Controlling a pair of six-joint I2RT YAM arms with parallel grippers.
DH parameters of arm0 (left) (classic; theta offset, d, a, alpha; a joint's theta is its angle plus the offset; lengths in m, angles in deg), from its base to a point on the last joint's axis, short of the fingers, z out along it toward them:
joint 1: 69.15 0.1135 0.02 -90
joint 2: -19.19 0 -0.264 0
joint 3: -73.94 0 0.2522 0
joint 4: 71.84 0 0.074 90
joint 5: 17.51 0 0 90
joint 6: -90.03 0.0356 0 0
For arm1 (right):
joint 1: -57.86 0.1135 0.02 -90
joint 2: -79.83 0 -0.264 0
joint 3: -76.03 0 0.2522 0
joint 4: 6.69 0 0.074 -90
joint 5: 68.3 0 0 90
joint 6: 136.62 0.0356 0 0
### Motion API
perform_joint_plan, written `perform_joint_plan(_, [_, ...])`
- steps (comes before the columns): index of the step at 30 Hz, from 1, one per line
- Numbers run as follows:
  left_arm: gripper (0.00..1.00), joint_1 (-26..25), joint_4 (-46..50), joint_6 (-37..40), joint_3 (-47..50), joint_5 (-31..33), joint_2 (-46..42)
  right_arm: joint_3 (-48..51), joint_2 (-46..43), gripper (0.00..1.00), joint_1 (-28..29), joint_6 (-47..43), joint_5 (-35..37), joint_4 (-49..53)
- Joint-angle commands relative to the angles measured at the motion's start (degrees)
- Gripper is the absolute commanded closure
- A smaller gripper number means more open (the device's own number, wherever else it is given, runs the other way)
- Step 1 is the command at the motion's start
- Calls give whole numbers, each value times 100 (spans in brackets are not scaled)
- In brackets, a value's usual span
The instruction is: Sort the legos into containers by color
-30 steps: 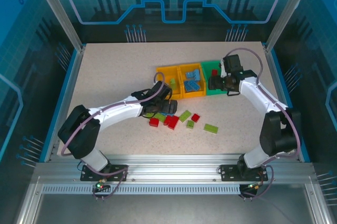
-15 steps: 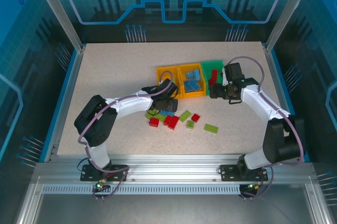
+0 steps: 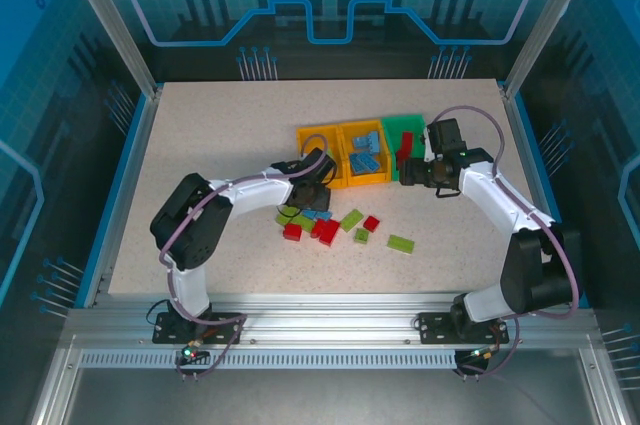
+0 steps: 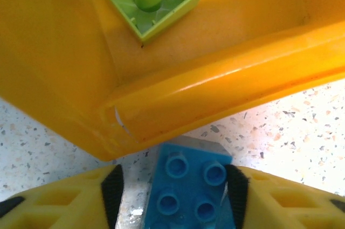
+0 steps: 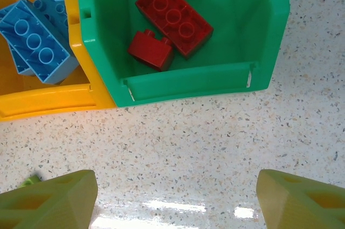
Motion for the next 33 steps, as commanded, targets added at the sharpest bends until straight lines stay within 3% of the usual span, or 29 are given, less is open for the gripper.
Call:
perform_joint_plan(1, [49,48,103,38,-187,-111,203,-61,-147,20,39,78,75,152])
perform_joint_plan(10, [49,67,119,-11,-230,-302,302,-44,-201,20,14,56,124,179])
perform_joint_plan(15, [72,70,111,-54,-181,-346,253,-36,-205,20,-12,48,110,180])
perform_joint_plan(19, [77,72,79,-126,-162,-324,22,-6,-231,20,-11,56,75,170])
perform_joint_plan(27, [77,66,113,-144,-584,-340,-595,314,-364,20,80,158,32,84])
perform_joint_plan(33, [74,70,23,-32,-1468,-588,-440,750,-618,20,393,322,-134,-102])
